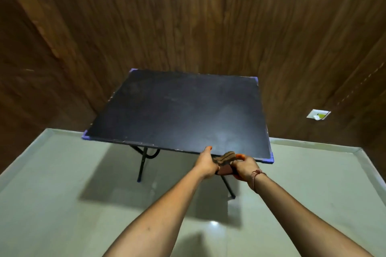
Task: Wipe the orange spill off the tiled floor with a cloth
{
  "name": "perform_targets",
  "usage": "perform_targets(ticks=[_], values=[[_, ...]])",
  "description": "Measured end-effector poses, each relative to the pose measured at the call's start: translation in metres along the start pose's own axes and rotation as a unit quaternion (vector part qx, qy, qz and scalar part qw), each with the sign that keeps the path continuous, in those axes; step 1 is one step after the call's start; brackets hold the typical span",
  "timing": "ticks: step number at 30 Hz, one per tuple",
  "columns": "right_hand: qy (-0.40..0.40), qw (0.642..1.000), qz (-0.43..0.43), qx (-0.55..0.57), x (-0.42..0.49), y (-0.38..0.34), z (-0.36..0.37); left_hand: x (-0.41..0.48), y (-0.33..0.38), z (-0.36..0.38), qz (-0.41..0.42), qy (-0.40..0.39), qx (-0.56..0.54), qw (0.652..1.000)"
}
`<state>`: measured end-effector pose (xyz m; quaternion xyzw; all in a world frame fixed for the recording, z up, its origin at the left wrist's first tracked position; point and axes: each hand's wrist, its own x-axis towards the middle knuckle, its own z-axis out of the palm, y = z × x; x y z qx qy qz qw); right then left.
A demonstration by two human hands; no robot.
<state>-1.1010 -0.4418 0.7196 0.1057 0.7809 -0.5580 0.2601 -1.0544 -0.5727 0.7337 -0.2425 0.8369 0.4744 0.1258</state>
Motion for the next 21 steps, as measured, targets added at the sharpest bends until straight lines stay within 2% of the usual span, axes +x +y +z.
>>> perform_targets(ticks=[4, 5, 7, 11, 19, 21], values=[[0.096, 0.992, -0.075, -0.032, 0.077, -0.027, -0.022, 0.077, 0.034, 0.009, 0.08, 0.053, 0.011, 0.995], [0.118, 0.988, -0.086, -0.042, 0.096, -0.027, -0.028, 0.098, 0.039, 0.016, 0.094, 0.052, 0.011, 0.994], [0.144, 0.985, -0.068, -0.067, 0.118, -0.016, -0.034, 0.123, 0.039, 0.03, 0.092, -0.001, 0.016, 0.996], [0.131, 0.979, 0.024, -0.152, 0.135, 0.026, -0.041, 0.139, 0.015, 0.059, 0.044, -0.111, 0.037, 0.992], [0.12, 0.972, 0.031, -0.201, 0.129, 0.032, -0.039, 0.139, 0.007, 0.067, 0.068, -0.166, 0.062, 0.982], [0.123, 0.972, 0.03, -0.201, 0.113, 0.032, -0.037, 0.127, 0.01, 0.063, 0.072, -0.143, 0.034, 0.987]])
